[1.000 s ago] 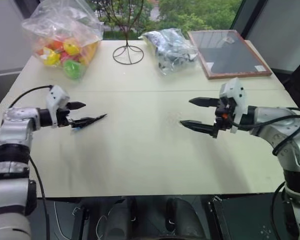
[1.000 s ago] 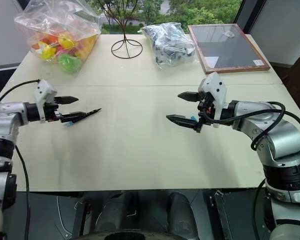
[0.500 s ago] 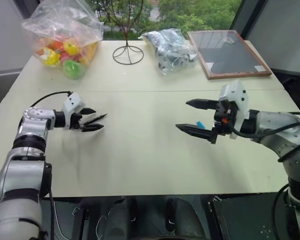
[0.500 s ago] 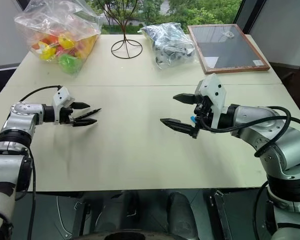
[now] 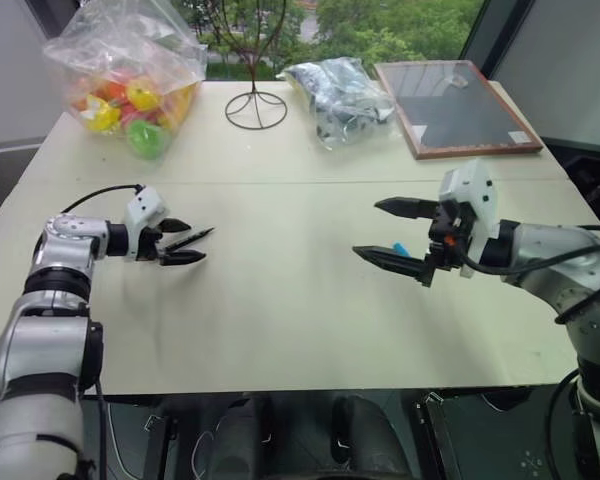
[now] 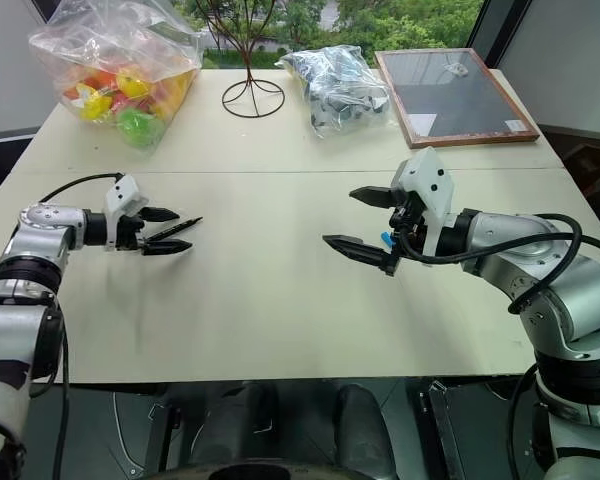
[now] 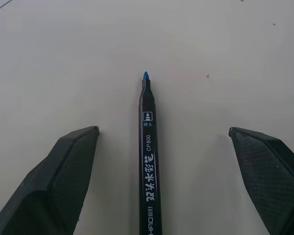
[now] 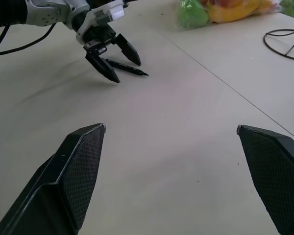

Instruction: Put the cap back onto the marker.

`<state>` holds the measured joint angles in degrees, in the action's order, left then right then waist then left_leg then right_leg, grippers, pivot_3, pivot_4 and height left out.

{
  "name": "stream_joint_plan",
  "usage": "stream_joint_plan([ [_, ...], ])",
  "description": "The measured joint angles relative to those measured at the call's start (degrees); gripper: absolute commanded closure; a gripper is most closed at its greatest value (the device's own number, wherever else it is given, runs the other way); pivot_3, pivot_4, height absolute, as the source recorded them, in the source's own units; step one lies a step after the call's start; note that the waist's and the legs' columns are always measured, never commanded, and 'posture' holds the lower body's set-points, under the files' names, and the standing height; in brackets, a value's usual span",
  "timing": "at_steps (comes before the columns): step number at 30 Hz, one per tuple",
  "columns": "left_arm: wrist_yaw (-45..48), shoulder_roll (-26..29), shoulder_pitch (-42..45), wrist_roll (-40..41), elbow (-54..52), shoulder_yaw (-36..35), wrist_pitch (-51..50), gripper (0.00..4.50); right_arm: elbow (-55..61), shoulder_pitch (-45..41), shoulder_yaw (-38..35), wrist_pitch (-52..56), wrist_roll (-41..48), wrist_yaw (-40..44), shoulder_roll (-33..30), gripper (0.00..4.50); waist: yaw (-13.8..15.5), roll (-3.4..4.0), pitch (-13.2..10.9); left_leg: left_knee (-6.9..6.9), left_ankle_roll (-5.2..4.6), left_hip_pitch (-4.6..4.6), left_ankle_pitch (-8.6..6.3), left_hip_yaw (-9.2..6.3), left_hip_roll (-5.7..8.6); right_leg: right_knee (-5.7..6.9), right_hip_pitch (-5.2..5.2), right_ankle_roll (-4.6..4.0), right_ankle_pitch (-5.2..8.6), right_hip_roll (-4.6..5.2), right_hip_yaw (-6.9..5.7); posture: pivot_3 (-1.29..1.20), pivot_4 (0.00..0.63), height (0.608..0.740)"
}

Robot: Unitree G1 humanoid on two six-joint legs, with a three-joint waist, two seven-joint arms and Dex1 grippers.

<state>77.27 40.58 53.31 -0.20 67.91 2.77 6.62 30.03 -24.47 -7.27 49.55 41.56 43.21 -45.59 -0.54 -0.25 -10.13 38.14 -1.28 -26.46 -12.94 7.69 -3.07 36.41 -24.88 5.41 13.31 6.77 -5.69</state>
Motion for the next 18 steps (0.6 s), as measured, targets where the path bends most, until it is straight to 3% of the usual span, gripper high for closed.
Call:
stream_joint_plan([
  [7,2.36,0.00,0.49,-0.59,0.30,0.01,-2.34,4.22,-0.01,0.00,0.01,-0.05,-0.23,-0.31,0.00,0.00,-0.03,0.00,0.00,0.00,0.00,0.00,0.00,0.00,0.00,0.00,0.00,0.00,0.00,0.00,0.00,0.00,0.150,0.740],
  [8,2.54,0.00,0.51,-0.58,0.32,-0.04,-2.39,4.39,-0.01,0.02,0.01,-0.05,-0.22,-0.38,0.00,0.00,-0.02,0.00,0.00,0.01,0.00,0.00,0.00,0.00,0.00,0.00,0.00,0.00,0.00,0.00,0.00,0.00,0.150,0.740],
  [18,1.72,-0.14,0.51,-0.59,0.31,-0.04,-1.83,4.39,-3.29,2.12,-0.01,-3.16,-2.80,-0.24,-0.49,0.00,0.04,-0.01,0.01,0.03,0.00,0.01,0.00,-0.01,0.01,0.02,0.03,0.00,0.00,0.00,0.00,0.00,0.150,0.740],
])
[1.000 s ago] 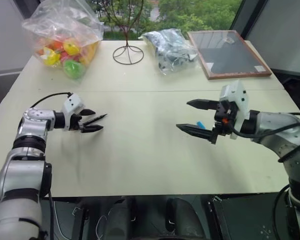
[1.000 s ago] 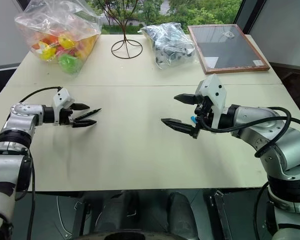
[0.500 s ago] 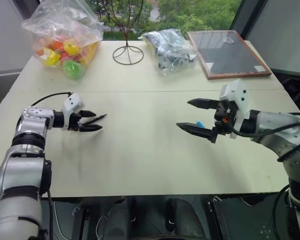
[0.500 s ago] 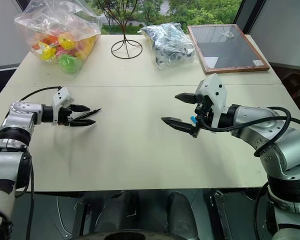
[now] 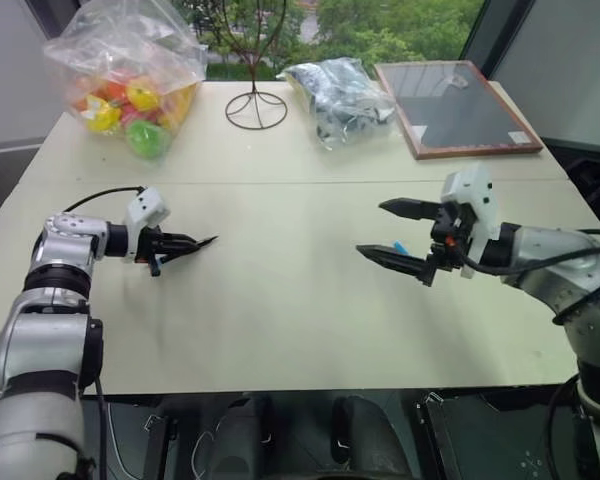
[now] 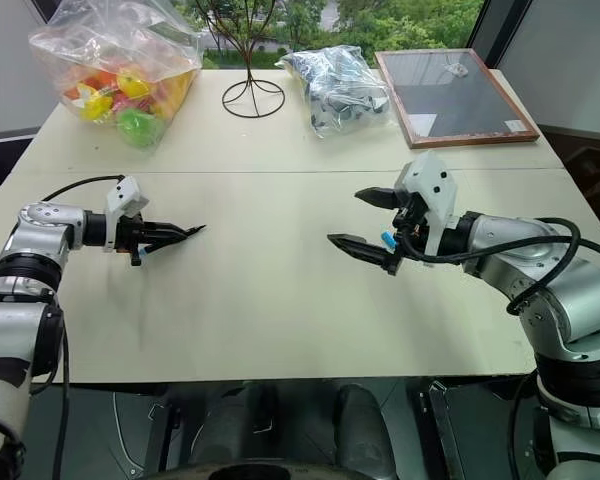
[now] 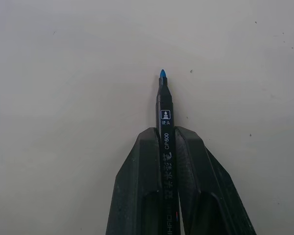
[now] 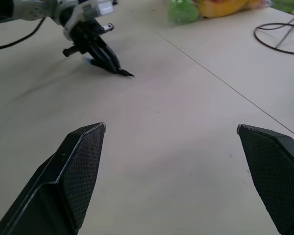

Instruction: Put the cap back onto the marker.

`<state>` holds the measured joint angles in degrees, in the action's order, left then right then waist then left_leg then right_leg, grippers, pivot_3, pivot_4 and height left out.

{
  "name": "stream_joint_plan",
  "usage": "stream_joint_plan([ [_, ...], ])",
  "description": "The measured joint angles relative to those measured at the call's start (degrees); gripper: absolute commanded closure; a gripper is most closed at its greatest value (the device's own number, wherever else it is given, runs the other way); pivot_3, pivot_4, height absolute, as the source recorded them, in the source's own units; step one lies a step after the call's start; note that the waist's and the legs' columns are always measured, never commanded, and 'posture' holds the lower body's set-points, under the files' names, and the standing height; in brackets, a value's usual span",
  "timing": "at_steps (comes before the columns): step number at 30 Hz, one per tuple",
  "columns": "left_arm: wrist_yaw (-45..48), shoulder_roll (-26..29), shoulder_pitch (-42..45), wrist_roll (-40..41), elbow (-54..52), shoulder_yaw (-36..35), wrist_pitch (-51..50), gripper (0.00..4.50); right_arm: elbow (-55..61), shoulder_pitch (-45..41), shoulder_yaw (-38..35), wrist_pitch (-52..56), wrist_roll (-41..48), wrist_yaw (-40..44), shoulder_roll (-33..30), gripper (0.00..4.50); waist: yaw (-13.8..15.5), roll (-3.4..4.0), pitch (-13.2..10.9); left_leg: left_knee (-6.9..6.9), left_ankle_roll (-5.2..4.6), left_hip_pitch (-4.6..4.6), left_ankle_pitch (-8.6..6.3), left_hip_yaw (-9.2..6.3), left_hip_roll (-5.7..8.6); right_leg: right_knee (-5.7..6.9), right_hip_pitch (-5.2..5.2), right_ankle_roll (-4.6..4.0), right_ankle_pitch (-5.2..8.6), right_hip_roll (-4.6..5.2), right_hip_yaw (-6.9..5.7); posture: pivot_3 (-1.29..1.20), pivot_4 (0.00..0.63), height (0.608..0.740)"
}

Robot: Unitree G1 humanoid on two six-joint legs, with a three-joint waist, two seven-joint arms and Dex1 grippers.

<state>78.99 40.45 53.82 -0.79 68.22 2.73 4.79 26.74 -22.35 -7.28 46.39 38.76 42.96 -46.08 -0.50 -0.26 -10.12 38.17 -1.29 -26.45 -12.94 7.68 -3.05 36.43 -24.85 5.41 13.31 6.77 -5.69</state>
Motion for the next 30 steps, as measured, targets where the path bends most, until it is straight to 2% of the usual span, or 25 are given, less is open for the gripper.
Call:
stream_joint_plan([
  [4,-0.61,-0.18,0.03,0.08,-0.52,-0.05,1.41,4.39,-7.24,3.43,1.23,-6.96,-8.13,1.46,-3.33,0.00,0.09,-0.03,0.00,0.03,0.00,-0.01,0.00,0.01,0.02,0.00,0.00,0.01,0.00,0.01,0.00,0.00,0.150,0.740],
  [7,0.31,-0.82,1.03,0.74,-3.08,-0.28,1.74,4.39,-14.10,3.59,1.30,-11.93,-11.66,1.22,-1.91,0.00,0.00,-0.04,-0.01,0.03,0.02,-0.01,0.02,0.01,0.02,0.07,0.00,0.02,0.01,0.00,0.00,0.00,0.150,0.740],
  [12,5.09,-1.17,0.96,4.33,-14.91,-0.69,-1.40,4.39,-24.84,3.57,0.91,-21.38,-17.45,-1.10,1.64,0.00,-0.16,-0.03,-0.01,0.05,0.25,0.01,0.16,0.03,0.04,0.10,0.01,0.06,0.02,0.00,0.01,0.00,0.150,0.740],
  [16,6.15,-0.89,-2.56,7.90,-27.92,-1.57,-7.94,4.39,-26.14,4.41,0.30,-24.28,-18.38,-1.37,3.46,0.00,-0.28,-0.02,-0.01,0.05,0.31,0.05,0.20,0.03,0.03,0.15,0.02,0.10,0.05,0.01,0.05,0.00,0.150,0.740],
  [24,4.21,2.12,-15.90,15.34,-59.83,-1.52,-23.60,4.39,-25.61,11.80,-0.03,-25.34,-19.77,-5.56,9.79,0.00,-0.04,-0.01,-0.01,0.09,0.33,0.08,0.21,-0.03,0.06,0.18,0.09,0.11,0.06,0.03,0.05,0.00,0.150,0.740],
  [30,2.09,3.15,-17.54,16.51,-64.95,-1.20,-25.90,4.39,-25.60,12.14,-0.23,-25.27,-19.75,-6.08,10.93,0.00,-0.16,0.00,0.00,0.06,0.17,0.19,0.11,-0.07,0.05,0.20,0.16,0.10,0.07,0.02,0.05,0.00,0.150,0.740],
])
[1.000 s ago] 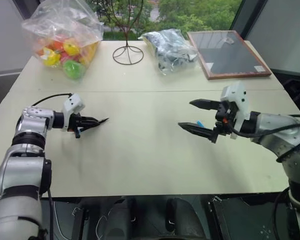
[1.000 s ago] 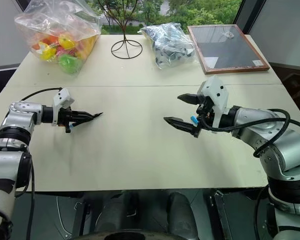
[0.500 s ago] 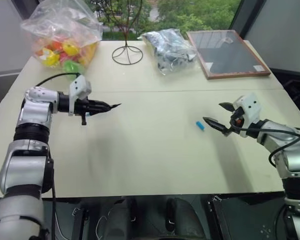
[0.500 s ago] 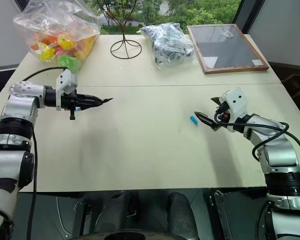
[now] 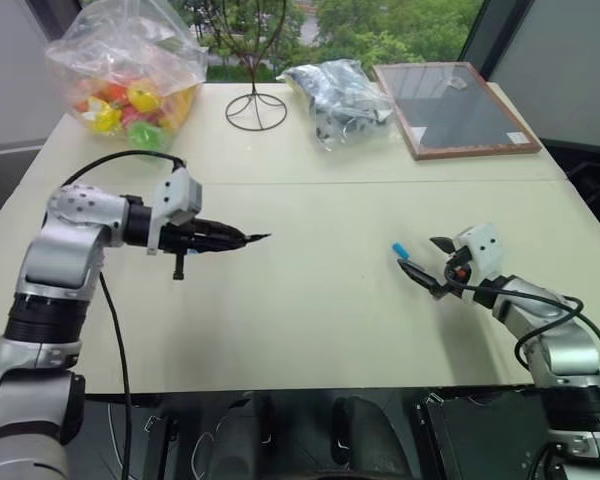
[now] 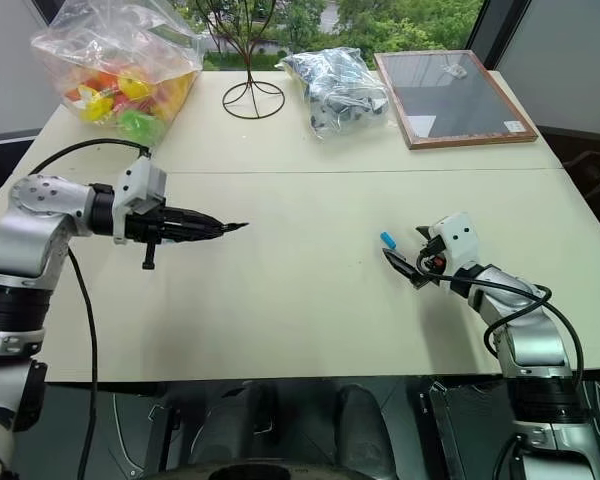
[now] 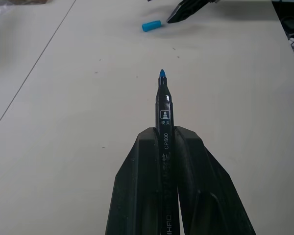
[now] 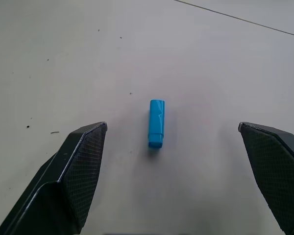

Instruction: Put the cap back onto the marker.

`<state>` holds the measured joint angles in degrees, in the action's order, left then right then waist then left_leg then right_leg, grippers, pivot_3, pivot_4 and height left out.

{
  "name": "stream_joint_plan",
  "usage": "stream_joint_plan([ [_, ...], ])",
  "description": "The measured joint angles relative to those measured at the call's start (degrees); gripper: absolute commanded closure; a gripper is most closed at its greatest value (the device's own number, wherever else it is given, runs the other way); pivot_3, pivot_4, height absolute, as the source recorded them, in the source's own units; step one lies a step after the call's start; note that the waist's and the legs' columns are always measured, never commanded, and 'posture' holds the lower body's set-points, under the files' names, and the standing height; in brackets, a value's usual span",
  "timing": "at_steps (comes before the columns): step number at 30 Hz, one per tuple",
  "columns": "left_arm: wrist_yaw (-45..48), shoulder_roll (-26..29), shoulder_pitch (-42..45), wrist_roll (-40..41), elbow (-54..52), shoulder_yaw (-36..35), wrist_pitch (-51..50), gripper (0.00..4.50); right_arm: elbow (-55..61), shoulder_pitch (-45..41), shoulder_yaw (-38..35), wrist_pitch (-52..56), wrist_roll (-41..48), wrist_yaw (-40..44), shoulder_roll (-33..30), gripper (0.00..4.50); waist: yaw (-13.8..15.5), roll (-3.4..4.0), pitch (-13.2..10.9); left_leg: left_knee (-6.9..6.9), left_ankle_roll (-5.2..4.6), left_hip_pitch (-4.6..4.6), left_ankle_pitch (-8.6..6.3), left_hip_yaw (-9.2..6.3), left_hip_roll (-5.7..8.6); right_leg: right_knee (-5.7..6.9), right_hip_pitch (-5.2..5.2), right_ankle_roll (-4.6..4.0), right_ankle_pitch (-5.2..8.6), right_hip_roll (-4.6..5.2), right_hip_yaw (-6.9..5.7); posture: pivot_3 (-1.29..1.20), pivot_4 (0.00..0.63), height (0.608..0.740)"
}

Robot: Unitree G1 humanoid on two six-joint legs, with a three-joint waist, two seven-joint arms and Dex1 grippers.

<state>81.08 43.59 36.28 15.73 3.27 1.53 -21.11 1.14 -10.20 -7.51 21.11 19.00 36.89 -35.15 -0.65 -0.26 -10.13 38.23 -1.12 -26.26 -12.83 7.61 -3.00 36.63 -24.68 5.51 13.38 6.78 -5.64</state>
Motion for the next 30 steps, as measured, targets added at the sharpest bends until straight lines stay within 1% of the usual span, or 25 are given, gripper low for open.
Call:
stream_joint_plan([
  [11,-2.71,-0.86,-0.74,0.79,0.00,0.03,0.10,4.39,-3.36,-0.97,0.48,-0.22,-0.79,-1.81,4.50,0.00,-0.01,0.00,0.00,0.00,0.09,0.00,0.05,0.02,0.01,0.00,0.01,0.00,0.00,0.00,0.00,0.00,0.150,0.740],
  [22,-5.72,-0.90,-3.24,1.89,-2.00,0.00,-0.08,4.39,-6.55,-2.62,0.66,-2.50,-2.91,-3.21,5.78,0.00,-0.06,0.01,0.01,0.00,0.10,0.01,0.06,0.01,0.01,0.00,0.02,0.00,0.00,0.00,0.00,0.00,0.150,0.740],
  [24,-6.04,-0.89,-4.22,2.04,-2.45,0.02,-0.16,4.50,-6.55,-2.61,0.81,-2.78,-3.24,-3.30,5.98,0.56,-0.10,0.01,0.01,0.00,0.11,0.03,0.06,0.02,0.01,0.00,0.02,0.00,0.00,0.00,0.00,0.00,0.150,0.740],
  [25,-6.24,-0.88,-4.58,2.05,-2.44,0.01,-0.47,4.50,-6.55,-2.59,1.00,-2.94,-3.64,-3.22,5.96,0.93,-0.07,0.01,0.01,0.00,0.10,0.03,0.06,0.02,0.01,0.00,0.02,0.00,0.00,0.00,0.00,0.00,0.150,0.740],
  [30,-6.58,-0.81,-4.70,2.31,-2.45,0.01,-0.81,4.50,-5.74,-2.17,2.86,-4.32,-4.51,-2.01,5.97,3.55,0.04,0.00,0.01,0.00,0.09,0.06,0.05,0.01,0.01,-0.01,0.09,0.00,0.00,0.00,0.00,0.00,0.150,0.740],
])
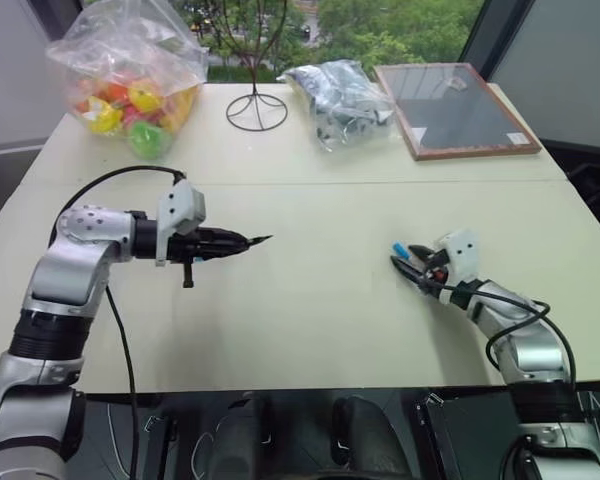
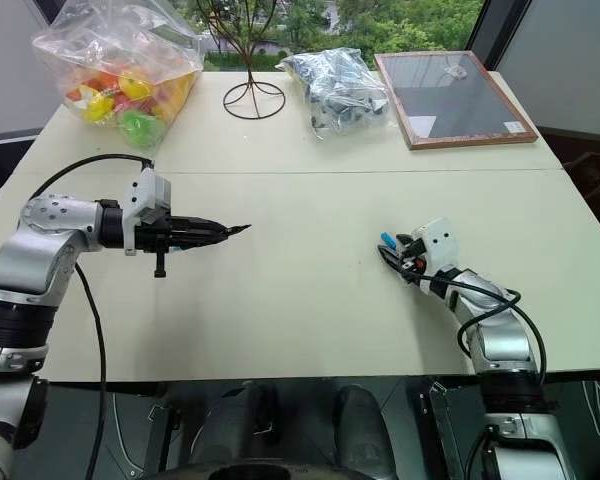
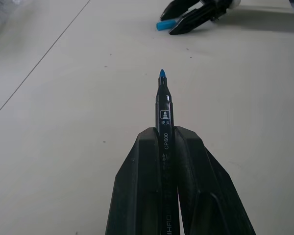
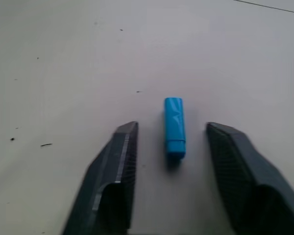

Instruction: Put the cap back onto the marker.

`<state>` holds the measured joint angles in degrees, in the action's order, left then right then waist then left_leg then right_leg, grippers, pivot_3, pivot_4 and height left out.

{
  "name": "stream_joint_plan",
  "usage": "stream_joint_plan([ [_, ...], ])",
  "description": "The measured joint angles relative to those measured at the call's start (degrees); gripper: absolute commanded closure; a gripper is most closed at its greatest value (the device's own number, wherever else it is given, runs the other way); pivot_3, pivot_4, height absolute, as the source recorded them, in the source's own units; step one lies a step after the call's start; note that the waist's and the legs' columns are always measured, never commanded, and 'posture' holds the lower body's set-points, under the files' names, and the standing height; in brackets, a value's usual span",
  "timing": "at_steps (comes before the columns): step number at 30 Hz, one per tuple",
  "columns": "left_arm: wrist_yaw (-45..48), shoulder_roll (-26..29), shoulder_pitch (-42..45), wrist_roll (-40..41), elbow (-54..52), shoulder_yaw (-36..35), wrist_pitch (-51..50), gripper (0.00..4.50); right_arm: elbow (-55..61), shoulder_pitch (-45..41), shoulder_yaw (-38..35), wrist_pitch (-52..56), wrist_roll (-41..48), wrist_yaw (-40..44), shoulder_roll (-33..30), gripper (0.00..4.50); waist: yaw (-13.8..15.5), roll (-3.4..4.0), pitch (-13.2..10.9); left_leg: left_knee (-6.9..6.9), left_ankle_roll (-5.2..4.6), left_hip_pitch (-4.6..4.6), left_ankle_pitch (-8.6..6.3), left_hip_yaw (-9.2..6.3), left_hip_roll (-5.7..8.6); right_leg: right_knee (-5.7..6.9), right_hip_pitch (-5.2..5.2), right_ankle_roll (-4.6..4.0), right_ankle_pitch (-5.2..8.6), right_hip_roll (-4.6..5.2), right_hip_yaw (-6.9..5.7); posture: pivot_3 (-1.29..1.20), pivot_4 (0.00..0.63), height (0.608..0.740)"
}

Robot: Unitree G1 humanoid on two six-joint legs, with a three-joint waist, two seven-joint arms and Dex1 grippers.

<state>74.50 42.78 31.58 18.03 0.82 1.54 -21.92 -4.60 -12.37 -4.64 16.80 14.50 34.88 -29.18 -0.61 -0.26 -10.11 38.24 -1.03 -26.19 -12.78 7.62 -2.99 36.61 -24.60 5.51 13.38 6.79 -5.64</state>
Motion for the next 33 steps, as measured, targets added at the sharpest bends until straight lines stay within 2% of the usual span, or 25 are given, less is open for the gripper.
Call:
stream_joint_plan([
  [1,-0.04,0.00,0.00,0.02,0.00,0.00,0.00,4.50,0.02,0.00,0.12,-0.17,-0.20,0.10,-0.01,4.15,0.03,0.00,0.00,0.00,0.00,0.00,0.00,0.00,0.00,0.00,0.00,0.00,0.00,0.00,0.00,0.00,0.150,0.740],
  [2,-0.08,0.00,0.00,0.03,0.00,0.00,0.00,4.50,0.04,0.00,0.17,-0.31,-0.36,0.12,-0.03,4.47,0.06,0.00,0.00,0.00,0.00,0.00,0.00,-0.01,0.00,0.00,0.01,0.00,0.00,0.00,0.00,0.00,0.150,0.740],
  [15,-0.36,-0.02,0.70,0.05,0.64,0.00,0.08,4.50,0.57,0.04,0.21,-0.14,-1.44,0.36,-0.28,4.47,0.08,0.00,0.00,0.00,0.00,0.01,0.00,-0.01,0.01,0.00,0.01,0.00,0.00,0.00,-0.01,0.00,0.150,0.740],
  [19,-0.11,0.00,1.01,0.02,1.82,0.01,0.57,4.50,1.07,-0.74,1.09,0.83,-2.34,2.12,-2.91,4.47,0.02,0.00,0.00,0.00,0.00,0.00,0.00,0.00,0.01,0.00,0.00,0.00,0.00,0.00,-0.01,0.00,0.150,0.740],
  [22,0.36,0.00,3.28,-0.43,4.01,0.09,2.37,4.50,1.81,-4.02,1.97,2.77,-2.36,6.33,-7.22,4.47,-0.01,0.05,-0.03,0.00,-0.07,0.00,-0.04,0.00,0.01,0.00,-0.03,0.00,0.00,0.00,0.00,0.00,0.150,0.740],
  [27,0.72,-1.08,9.75,-2.60,7.74,1.93,8.49,4.50,6.90,-10.39,4.71,4.17,-1.76,18.81,-17.23,4.47,0.10,0.06,-0.04,0.00,-0.09,0.00,-0.05,0.01,0.01,-0.05,0.00,0.00,0.00,0.00,-0.01,0.00,0.150,0.740],
  [33,5.60,-1.83,13.75,-3.68,10.12,5.86,12.22,4.50,5.87,-19.42,8.34,3.20,-2.45,26.83,-19.54,4.47,-0.04,0.06,-0.04,0.00,0.00,-0.01,0.00,0.05,0.01,-0.03,-0.05,0.00,0.00,-0.01,-0.01,0.00,0.150,0.740],
])
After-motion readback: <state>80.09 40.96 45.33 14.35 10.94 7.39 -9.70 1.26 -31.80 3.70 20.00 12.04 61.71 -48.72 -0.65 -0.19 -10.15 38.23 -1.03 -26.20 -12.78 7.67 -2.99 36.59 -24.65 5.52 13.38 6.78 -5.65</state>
